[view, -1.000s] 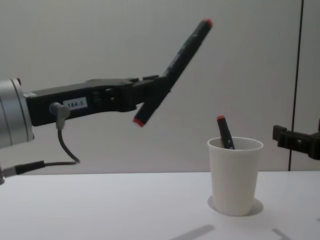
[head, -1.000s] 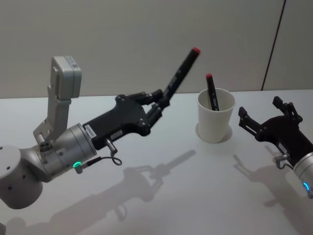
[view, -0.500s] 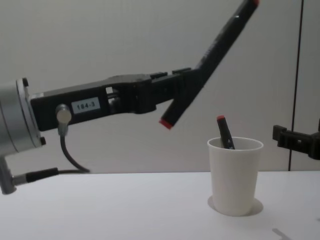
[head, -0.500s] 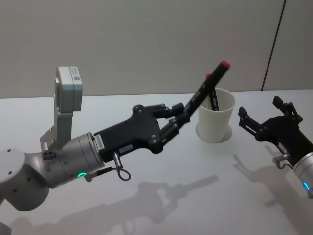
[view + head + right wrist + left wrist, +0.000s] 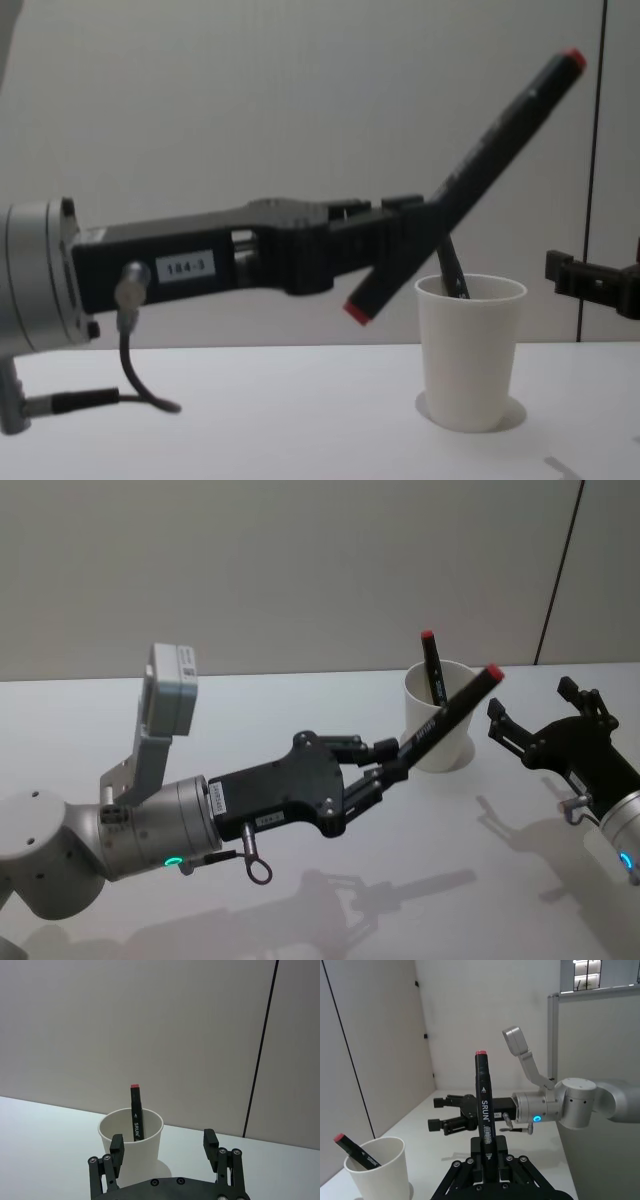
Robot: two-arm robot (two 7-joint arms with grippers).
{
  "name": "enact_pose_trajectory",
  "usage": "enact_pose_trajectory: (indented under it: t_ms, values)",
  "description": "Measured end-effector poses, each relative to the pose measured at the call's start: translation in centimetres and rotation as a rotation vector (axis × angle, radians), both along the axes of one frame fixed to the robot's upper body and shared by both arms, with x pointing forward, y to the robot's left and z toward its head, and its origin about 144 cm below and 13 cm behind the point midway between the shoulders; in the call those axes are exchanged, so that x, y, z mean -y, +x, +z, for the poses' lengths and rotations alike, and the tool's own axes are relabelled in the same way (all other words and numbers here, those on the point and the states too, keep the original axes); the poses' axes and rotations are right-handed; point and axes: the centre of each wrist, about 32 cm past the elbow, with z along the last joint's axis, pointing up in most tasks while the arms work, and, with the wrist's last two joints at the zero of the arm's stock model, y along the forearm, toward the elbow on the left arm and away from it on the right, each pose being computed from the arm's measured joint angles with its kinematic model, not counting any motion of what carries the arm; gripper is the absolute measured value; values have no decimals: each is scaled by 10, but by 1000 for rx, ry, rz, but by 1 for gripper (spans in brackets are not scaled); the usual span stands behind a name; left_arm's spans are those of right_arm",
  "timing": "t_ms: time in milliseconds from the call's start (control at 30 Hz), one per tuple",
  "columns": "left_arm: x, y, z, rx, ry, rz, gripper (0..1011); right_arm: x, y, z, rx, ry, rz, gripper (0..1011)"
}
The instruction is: Place the pen into the pen holder.
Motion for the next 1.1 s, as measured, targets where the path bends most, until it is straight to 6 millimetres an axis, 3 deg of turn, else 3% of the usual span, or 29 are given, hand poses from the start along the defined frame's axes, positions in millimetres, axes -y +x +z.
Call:
enact_pose_trajectory:
  t_ms: [1100]
  values:
    - [2, 1, -8, -26, 68, -17, 173, 5, -3, 6, 9, 42, 81, 1002]
